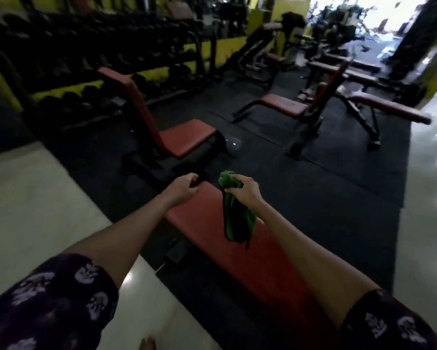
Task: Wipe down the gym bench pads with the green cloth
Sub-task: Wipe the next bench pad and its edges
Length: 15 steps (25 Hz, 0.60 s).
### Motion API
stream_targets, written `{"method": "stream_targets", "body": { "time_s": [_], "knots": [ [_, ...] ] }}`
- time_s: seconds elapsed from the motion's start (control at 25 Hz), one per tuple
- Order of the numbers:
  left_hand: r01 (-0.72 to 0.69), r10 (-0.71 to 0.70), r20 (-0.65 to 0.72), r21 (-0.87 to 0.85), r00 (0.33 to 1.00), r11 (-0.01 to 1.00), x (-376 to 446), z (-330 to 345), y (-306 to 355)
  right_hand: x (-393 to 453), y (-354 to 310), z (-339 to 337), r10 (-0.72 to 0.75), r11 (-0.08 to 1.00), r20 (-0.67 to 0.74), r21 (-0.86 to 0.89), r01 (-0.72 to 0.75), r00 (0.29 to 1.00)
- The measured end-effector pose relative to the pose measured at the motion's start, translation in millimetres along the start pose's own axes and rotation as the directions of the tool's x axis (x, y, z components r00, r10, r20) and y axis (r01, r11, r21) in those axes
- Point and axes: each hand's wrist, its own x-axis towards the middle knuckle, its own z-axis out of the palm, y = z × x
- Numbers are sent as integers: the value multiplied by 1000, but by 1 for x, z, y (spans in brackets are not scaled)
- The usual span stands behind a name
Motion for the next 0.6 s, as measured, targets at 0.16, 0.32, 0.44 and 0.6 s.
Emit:
{"method": "stream_targets", "body": {
  "time_s": [0.16,0.32,0.44,0.6],
  "knots": [
    [101,-108,-139,-56,984,993,-21,-73,-80,27,-77,75,-124,992,121,-11,126,985],
    [195,-210,-194,-91,958,976,-38,-138,-163,52,-153,153,-174,985,151,25,172,973],
    [210,-225,-197,-94,954,973,-35,-179,-211,72,-192,195,-168,986,146,16,168,975],
    [209,-228,-192,-114,955,971,-7,-223,-265,100,-223,240,-138,990,90,47,135,986]
  ]
}}
